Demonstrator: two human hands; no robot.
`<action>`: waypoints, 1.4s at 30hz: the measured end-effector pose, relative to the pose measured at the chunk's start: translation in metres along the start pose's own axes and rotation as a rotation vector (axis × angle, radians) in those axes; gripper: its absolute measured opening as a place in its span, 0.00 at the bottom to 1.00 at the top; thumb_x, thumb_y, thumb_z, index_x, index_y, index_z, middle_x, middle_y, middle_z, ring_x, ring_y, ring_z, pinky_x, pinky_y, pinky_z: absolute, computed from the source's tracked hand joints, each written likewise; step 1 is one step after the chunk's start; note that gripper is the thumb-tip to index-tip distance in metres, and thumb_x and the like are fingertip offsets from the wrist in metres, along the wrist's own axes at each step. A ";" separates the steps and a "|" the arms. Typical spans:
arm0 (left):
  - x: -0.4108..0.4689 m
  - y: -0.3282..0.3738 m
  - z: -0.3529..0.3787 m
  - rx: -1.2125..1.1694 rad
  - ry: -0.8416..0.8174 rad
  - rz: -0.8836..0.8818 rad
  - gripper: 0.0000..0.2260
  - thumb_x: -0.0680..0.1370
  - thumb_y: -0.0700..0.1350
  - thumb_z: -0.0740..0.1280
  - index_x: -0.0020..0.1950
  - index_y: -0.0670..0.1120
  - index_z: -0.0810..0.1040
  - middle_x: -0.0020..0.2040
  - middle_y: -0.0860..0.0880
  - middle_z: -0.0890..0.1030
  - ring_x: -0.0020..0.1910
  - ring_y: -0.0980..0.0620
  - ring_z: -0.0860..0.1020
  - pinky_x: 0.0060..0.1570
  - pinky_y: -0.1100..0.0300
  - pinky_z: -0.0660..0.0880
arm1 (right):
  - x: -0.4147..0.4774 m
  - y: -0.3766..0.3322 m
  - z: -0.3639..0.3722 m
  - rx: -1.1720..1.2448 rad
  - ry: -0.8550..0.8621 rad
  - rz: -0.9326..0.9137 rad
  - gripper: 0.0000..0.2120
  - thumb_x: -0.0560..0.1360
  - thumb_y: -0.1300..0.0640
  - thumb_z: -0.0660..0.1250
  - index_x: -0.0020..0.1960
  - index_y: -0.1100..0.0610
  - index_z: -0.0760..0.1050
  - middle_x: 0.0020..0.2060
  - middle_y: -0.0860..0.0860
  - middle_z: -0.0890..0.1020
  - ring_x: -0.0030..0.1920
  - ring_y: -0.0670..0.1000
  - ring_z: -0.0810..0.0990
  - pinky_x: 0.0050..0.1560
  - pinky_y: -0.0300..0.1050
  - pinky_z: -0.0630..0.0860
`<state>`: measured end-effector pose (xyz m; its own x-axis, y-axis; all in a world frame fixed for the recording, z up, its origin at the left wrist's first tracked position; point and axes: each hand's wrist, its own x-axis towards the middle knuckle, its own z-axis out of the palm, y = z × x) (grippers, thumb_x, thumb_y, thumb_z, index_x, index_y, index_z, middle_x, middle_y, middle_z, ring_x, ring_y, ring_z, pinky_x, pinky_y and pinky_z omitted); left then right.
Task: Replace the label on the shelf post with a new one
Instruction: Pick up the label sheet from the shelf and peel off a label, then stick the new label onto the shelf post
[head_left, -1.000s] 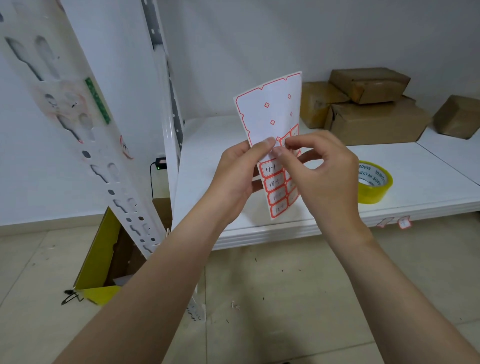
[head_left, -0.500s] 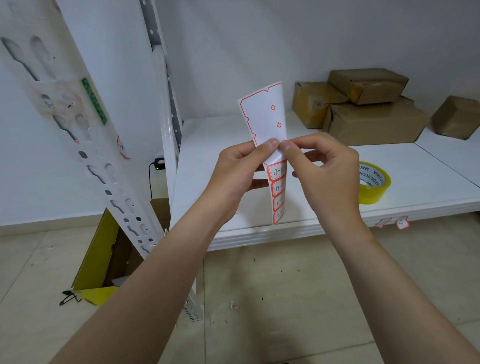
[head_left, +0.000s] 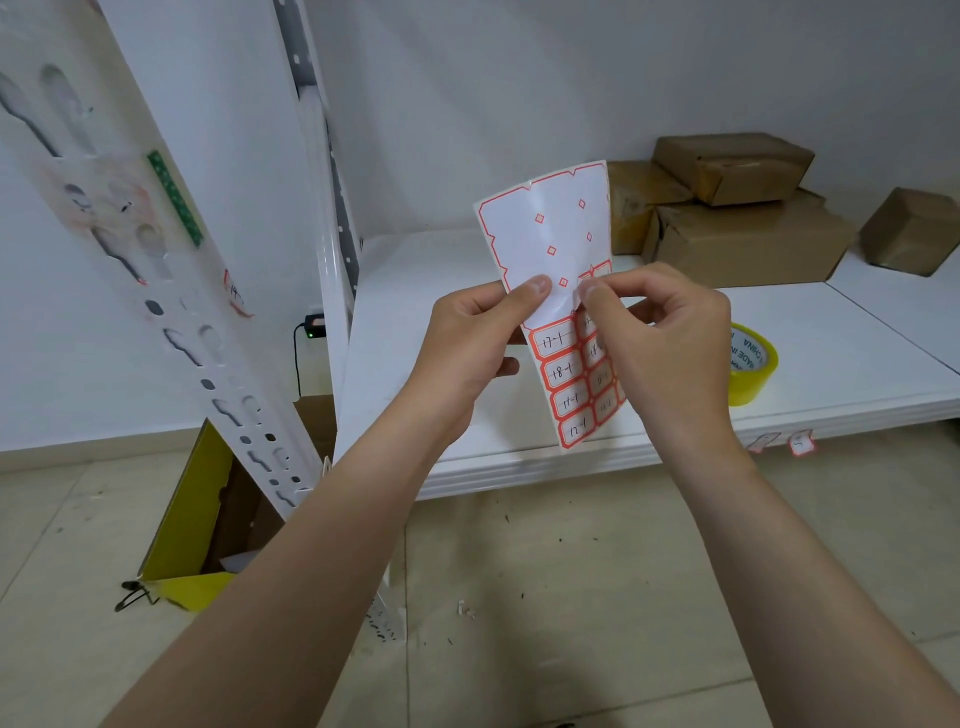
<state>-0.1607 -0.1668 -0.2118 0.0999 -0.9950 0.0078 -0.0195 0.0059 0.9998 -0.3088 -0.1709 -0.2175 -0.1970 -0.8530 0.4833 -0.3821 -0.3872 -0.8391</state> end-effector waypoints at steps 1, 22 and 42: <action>0.000 0.000 0.000 0.003 0.012 -0.005 0.08 0.81 0.53 0.68 0.47 0.53 0.85 0.45 0.54 0.88 0.45 0.51 0.85 0.51 0.50 0.80 | 0.000 0.000 -0.001 0.001 0.001 0.014 0.02 0.77 0.51 0.72 0.46 0.48 0.83 0.45 0.41 0.85 0.41 0.38 0.83 0.37 0.27 0.76; 0.013 -0.007 -0.001 -0.056 0.124 -0.110 0.09 0.80 0.53 0.69 0.48 0.49 0.85 0.50 0.46 0.87 0.35 0.51 0.72 0.31 0.62 0.66 | 0.008 -0.013 -0.017 0.401 0.066 0.401 0.06 0.77 0.59 0.71 0.41 0.56 0.82 0.33 0.52 0.86 0.33 0.56 0.86 0.39 0.51 0.86; 0.034 -0.017 0.015 -0.119 0.121 -0.223 0.26 0.80 0.46 0.70 0.76 0.43 0.68 0.62 0.46 0.79 0.52 0.46 0.86 0.41 0.53 0.85 | 0.012 -0.010 -0.007 0.326 0.083 0.401 0.06 0.76 0.58 0.71 0.42 0.58 0.83 0.36 0.49 0.86 0.32 0.53 0.85 0.40 0.59 0.86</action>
<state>-0.1715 -0.2026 -0.2291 0.2066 -0.9539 -0.2177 0.1328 -0.1931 0.9721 -0.3139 -0.1753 -0.2018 -0.3463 -0.9311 0.1149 0.0369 -0.1359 -0.9900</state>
